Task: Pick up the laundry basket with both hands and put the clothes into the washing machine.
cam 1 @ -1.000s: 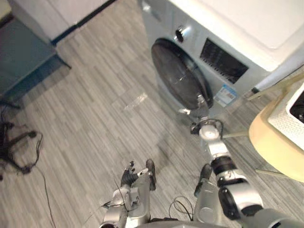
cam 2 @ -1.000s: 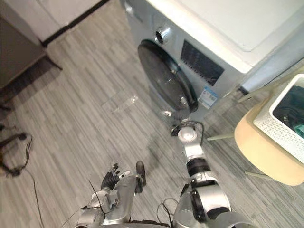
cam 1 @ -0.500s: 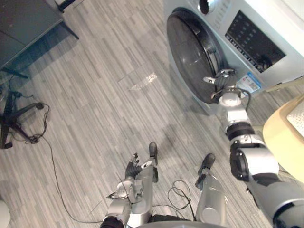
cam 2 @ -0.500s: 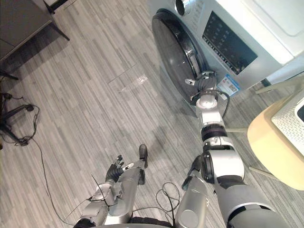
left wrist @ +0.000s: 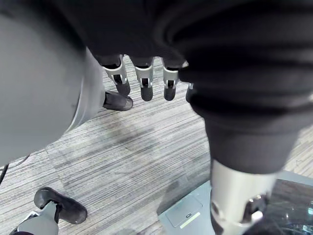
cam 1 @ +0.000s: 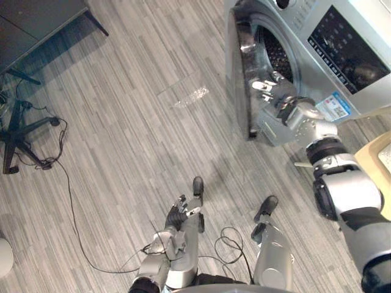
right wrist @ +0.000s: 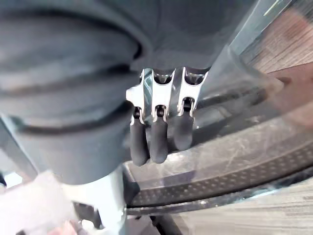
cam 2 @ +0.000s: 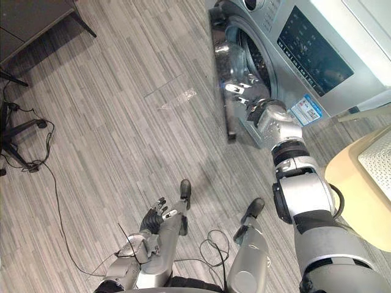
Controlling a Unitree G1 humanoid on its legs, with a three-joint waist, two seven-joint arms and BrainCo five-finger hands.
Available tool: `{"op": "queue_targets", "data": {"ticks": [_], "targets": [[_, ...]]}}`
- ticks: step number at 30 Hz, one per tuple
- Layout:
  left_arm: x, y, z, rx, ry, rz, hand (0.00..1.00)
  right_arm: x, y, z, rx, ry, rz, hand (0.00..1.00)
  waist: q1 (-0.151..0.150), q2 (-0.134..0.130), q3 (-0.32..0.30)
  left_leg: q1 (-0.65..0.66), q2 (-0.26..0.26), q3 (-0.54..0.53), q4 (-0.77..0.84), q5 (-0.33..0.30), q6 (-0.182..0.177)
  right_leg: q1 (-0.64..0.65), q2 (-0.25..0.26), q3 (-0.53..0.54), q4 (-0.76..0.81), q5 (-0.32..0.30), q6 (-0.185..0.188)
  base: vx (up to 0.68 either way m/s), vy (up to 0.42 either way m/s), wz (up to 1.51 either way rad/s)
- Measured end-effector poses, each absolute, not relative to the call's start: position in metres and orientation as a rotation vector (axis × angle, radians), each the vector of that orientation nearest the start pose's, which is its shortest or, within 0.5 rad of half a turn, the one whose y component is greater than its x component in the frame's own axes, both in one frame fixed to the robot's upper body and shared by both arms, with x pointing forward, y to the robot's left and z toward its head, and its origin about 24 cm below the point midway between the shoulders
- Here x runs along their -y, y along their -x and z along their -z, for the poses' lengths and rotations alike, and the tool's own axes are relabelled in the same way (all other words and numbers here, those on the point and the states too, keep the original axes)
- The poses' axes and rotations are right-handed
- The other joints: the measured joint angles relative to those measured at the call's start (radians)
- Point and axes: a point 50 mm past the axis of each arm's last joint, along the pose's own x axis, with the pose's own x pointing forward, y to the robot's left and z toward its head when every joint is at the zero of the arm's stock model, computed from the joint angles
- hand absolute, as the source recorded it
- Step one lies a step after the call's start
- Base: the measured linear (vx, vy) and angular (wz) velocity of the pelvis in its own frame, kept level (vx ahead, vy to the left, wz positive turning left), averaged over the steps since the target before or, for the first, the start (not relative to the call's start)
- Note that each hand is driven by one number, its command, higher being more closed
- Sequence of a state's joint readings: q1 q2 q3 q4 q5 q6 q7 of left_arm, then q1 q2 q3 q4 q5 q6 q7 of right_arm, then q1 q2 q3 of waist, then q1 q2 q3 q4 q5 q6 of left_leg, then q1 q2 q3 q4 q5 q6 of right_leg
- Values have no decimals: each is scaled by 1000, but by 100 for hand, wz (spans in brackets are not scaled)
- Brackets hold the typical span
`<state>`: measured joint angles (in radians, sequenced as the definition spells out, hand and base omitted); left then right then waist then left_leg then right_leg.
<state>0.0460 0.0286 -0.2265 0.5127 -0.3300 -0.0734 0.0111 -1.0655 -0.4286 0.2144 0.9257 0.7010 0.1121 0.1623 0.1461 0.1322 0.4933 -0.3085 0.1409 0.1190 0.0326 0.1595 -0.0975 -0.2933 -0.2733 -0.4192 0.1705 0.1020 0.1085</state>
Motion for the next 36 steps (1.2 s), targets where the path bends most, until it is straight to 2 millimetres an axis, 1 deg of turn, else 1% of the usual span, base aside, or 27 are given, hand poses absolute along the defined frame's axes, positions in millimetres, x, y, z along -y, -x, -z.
{"op": "queue_targets", "data": {"ticks": [2,4,5,7,8,9,10,12,13,14,15,16,17,18,19,20,21,23,24,25,26,28,30,32,33,35,36], "targets": [[-112,-205,73,-497,228,111,0,170,-410,-175,12,-154,-257,0,-3,-2,0,8,0,1,-1,0,0,7,0,0,1,-2,0,0,0,0],[-104,-210,63,-449,187,168,0,163,-399,-137,-71,-155,-280,0,-11,-10,0,22,-1,9,-8,-1,0,10,-1,7,4,-4,-2,-4,-24,-6],[-104,-212,60,-433,170,180,0,161,-397,-127,-96,-161,-280,0,-14,-12,0,27,-1,12,-14,-1,0,10,-1,8,5,-5,-2,-21,-25,-8],[-97,-228,42,-346,103,243,0,158,-382,-87,-193,-177,-274,0,-28,-17,1,33,-1,21,-18,0,0,8,-2,13,6,-6,-4,-28,-23,-9],[-96,-233,36,-319,85,258,0,157,-379,-78,-216,-181,-272,0,-30,-18,1,34,0,23,-18,0,0,8,-2,14,6,-6,-4,-19,-19,-10],[-94,-240,26,-272,45,280,0,156,-373,-66,-246,-190,-271,0,-38,-23,1,36,0,25,-18,-1,0,7,-1,16,6,-7,-7,-16,-23,-8],[-95,-250,14,-212,2,297,0,150,-366,-53,-279,-211,-276,0,-55,-33,2,38,1,29,-18,-1,0,6,-1,19,6,-8,-8,-19,-34,-18],[-96,-270,-8,-115,-105,327,0,143,-355,-33,-328,-226,-281,0,-67,-63,-2,40,5,56,-16,-4,-5,-15,0,41,11,-5,-12,-3,-37,-30],[-97,-276,-14,-92,-132,331,0,141,-352,-28,-338,-233,-279,0,-73,-69,-2,39,5,61,-16,-4,-5,-19,-1,42,11,-4,-14,8,-47,-33],[-98,-291,-27,-42,-210,344,0,142,-344,-16,-361,-238,-263,0,-80,-83,1,38,9,75,-14,-4,-5,-31,-2,43,13,-1,-17,5,-41,-26],[-98,-298,-32,-26,-243,348,0,143,-341,-11,-373,-241,-252,0,-83,-88,-2,33,11,81,-12,-5,-5,-40,-2,43,15,1,-20,7,-56,-25],[-99,-311,-42,-1,-292,349,0,145,-335,-1,-396,-246,-233,0,-97,-95,0,19,16,82,1,-5,-5,-50,0,42,19,2,-21,-2,-61,-13],[-103,-324,-49,6,-341,340,0,146,-330,8,-425,-235,-216,0,-111,-103,-1,-1,22,80,17,-5,-5,-66,5,43,22,6,-24,1,-64,-10],[-105,-331,-53,7,-360,330,0,147,-327,12,-437,-228,-206,0,-117,-109,0,-11,25,82,22,-5,-5,-76,8,45,21,10,-24,-2,-65,-15],[-113,-343,-58,-5,-389,301,0,145,-324,18,-459,-210,-195,0,-132,-124,0,-31,32,87,30,-5,-5,-98,14,52,22,15,-29,-3,-52,-17],[-117,-348,-60,-13,-399,286,0,145,-321,21,-470,-198,-190,0,-139,-132,1,-43,35,88,38,-6,-6,-110,17,55,23,17,-31,-16,-69,-30],[-125,-360,-66,-34,-403,247,0,145,-315,30,-496,-185,-175,0,-145,-150,5,-57,41,97,47,-9,-9,-133,24,69,26,21,-35,-24,-74,-25],[-153,-382,-79,-96,-397,118,0,140,-306,43,-546,-154,-159,0,-175,-183,17,-82,55,107,56,-9,-11,-161,35,72,25,29,-45,-22,-74,-23],[-161,-386,-84,-105,-390,79,0,137,-303,45,-555,-143,-158,0,-183,-190,20,-88,58,110,56,-10,-11,-168,38,73,24,30,-46,-30,-64,-21],[-175,-395,-98,-110,-387,12,0,133,-298,50,-569,-133,-160,0,-189,-205,23,-104,67,118,59,-12,-15,-186,45,72,17,32,-47,-33,-53,-22],[-180,-398,-108,-99,-384,-15,0,132,-296,52,-573,-128,-161,0,-186,-212,23,-116,73,124,65,-13,-15,-198,47,68,15,34,-49,-52,-92,-30],[-199,-409,-151,-11,-373,-112,0,124,-288,52,-546,-133,-171,0,-188,-220,25,-177,101,129,105,-18,-22,-231,56,25,0,52,-62,-40,-92,-25],[-210,-413,-175,39,-364,-171,0,116,-286,49,-517,-152,-188,0,-189,-226,29,-209,123,128,135,-26,-31,-247,62,10,-1,54,-65,-22,-59,-13],[-218,-415,-204,106,-345,-224,0,108,-287,38,-452,-176,-207,0,-187,-232,31,-254,154,128,164,-30,-35,-270,81,-10,0,55,-70,-24,-72,-4],[-219,-416,-210,121,-336,-231,0,107,-288,34,-432,-178,-206,0,-188,-234,33,-262,158,128,166,-30,-35,-276,83,-15,0,55,-71,-17,-70,-1],[-231,-414,-229,168,-251,-296,0,106,-295,17,-338,-217,-191,0,-188,-246,40,-309,170,128,180,-39,-36,-312,87,-22,1,53,-74,-11,-37,-3],[-234,-413,-232,175,-240,-308,0,106,-296,14,-323,-223,-188,0,-187,-250,42,-315,172,129,181,-39,-35,-321,87,-22,2,54,-74,0,-11,-4]]}}
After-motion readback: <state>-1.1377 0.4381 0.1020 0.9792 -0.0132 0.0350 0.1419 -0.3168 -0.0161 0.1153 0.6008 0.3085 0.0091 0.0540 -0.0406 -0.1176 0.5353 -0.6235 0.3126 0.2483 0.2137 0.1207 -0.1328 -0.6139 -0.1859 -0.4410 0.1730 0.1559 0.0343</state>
